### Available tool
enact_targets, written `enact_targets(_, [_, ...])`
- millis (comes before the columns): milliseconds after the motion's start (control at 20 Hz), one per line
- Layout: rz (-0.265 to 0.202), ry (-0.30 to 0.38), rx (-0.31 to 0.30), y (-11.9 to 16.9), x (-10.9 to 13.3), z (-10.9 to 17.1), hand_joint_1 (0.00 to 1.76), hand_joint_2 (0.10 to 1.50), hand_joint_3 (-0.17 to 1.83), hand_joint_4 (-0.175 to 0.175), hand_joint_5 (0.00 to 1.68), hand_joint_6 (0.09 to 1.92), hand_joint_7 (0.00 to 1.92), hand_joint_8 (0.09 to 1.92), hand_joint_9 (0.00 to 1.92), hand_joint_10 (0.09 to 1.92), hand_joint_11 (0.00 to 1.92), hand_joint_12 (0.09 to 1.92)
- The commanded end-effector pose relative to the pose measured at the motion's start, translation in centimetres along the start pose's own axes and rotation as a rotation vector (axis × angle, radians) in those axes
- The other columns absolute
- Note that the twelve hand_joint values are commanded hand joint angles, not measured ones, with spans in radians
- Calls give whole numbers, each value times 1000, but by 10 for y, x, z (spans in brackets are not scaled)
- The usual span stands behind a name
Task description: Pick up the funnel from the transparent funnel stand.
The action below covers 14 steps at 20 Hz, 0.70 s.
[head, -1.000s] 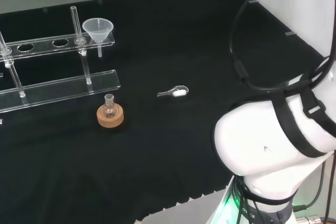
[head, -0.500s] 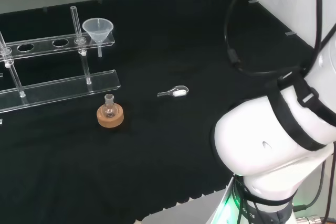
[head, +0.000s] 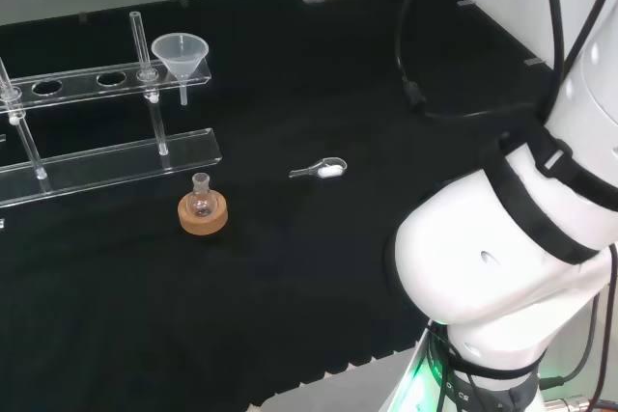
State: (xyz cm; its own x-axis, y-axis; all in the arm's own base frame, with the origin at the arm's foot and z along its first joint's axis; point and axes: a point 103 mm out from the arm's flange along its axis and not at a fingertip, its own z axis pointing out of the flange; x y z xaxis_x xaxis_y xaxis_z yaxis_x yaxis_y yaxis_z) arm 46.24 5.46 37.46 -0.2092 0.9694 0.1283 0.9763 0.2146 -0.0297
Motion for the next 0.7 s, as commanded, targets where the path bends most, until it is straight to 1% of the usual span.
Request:
enact_targets(50, [-23,-22,32,21,17,13,253,619,103,42,0,87,0,87,0,87,0,87])
enact_targets(150, [-17,-24,63,26,21,18,259,621,102,40,0,87,0,87,0,87,0,87])
enact_targets(250, [-21,-13,82,30,25,24,268,624,101,39,0,87,0,87,0,87,0,87])
enact_targets(350, [-22,-8,89,33,29,30,274,625,99,38,0,87,0,87,0,87,0,87])
enact_targets(450, [-6,-13,97,35,34,35,278,627,99,37,0,87,0,87,0,87,0,87])
enact_targets(550, [-7,-18,114,37,40,41,282,629,97,36,0,87,0,87,0,87,0,87])
enact_targets(700, [1,-19,110,37,46,49,294,629,90,32,0,87,0,87,0,87,15,87])
